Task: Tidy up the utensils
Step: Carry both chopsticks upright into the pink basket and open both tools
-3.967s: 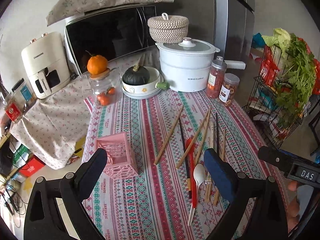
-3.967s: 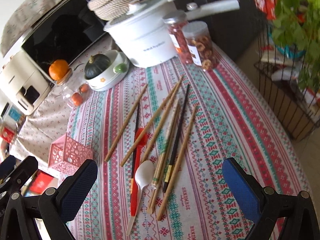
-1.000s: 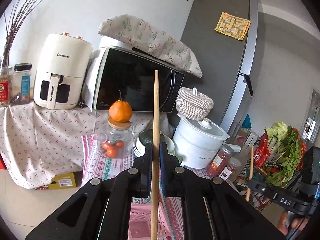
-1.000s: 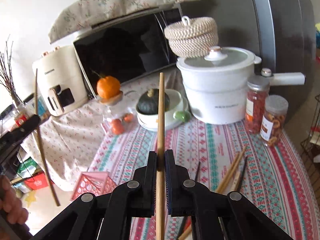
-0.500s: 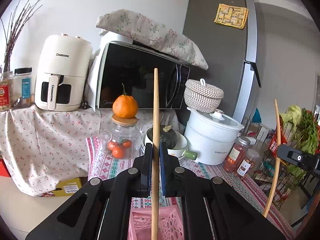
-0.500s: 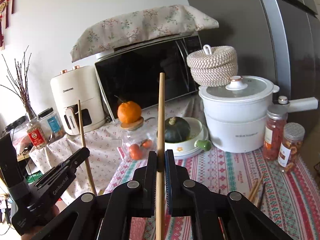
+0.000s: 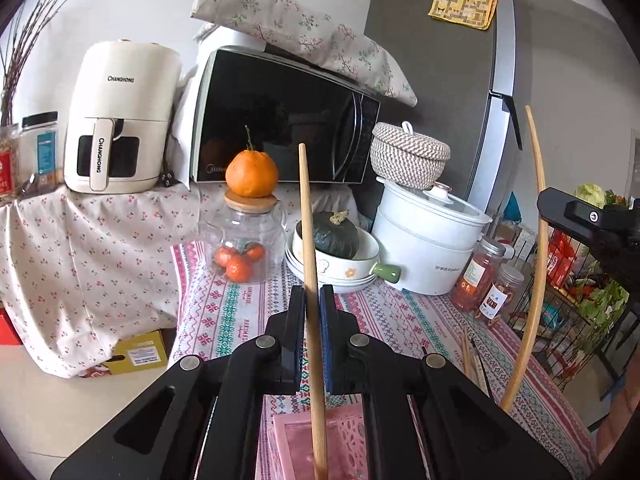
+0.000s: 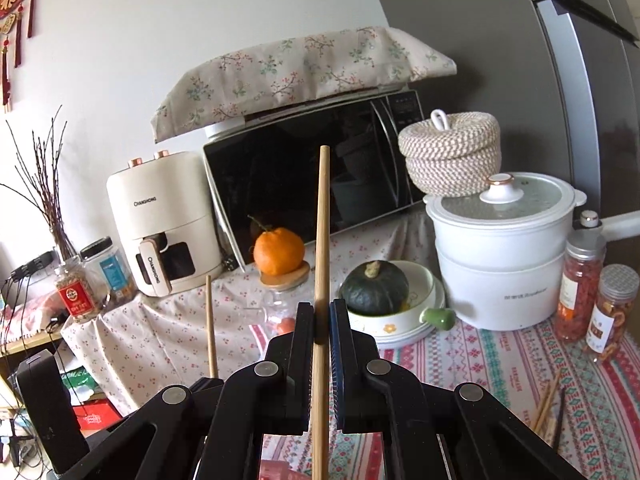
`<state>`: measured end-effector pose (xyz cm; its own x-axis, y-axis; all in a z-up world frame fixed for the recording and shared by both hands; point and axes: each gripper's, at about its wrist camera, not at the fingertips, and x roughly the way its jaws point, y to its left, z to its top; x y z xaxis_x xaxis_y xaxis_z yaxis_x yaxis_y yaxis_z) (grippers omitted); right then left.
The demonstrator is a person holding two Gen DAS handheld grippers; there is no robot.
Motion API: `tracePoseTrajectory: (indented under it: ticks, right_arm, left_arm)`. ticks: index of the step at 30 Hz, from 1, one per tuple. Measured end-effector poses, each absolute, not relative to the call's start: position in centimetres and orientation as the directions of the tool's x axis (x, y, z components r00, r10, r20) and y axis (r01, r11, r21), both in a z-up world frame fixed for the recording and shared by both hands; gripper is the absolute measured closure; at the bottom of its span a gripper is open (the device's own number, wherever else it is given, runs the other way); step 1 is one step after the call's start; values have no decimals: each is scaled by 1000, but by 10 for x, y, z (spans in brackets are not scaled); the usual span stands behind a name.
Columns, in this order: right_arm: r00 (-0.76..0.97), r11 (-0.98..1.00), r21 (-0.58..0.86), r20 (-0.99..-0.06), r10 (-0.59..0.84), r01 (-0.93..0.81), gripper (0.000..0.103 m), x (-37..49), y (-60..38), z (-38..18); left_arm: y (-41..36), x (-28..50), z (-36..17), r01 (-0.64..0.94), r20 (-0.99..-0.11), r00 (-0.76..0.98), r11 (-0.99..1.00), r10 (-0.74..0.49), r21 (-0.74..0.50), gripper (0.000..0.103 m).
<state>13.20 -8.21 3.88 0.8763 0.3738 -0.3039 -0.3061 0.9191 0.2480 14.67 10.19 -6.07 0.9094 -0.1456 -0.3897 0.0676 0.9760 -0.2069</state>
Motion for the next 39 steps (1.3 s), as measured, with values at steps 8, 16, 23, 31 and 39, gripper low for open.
tracePoseTrajectory:
  ticks: [8, 16, 23, 31, 39]
  right_arm:
    - [877, 914, 260, -292, 381, -311, 97, 130, -79, 33]
    - [884, 894, 304, -234, 406, -330, 97, 140, -70, 42]
    - [879, 888, 277, -207, 429, -368, 96, 142, -46, 39]
    - [876, 886, 255, -200, 439, -386, 96, 146, -37, 29]
    - [870, 890, 229, -220, 441, -394, 96, 148, -29, 12]
  left_arm:
    - [115, 143, -48, 46, -325, 937, 965, -132, -258, 96]
    - [109, 135, -50, 8, -280, 958, 979, -66, -203, 96]
    - [113, 128, -58, -15, -248, 968, 978, -38, -210, 96]
    - [107, 125, -61, 29, -261, 962, 981, -79, -191, 96]
    - [111, 134, -65, 68, -363, 921, 976, -142, -209, 96]
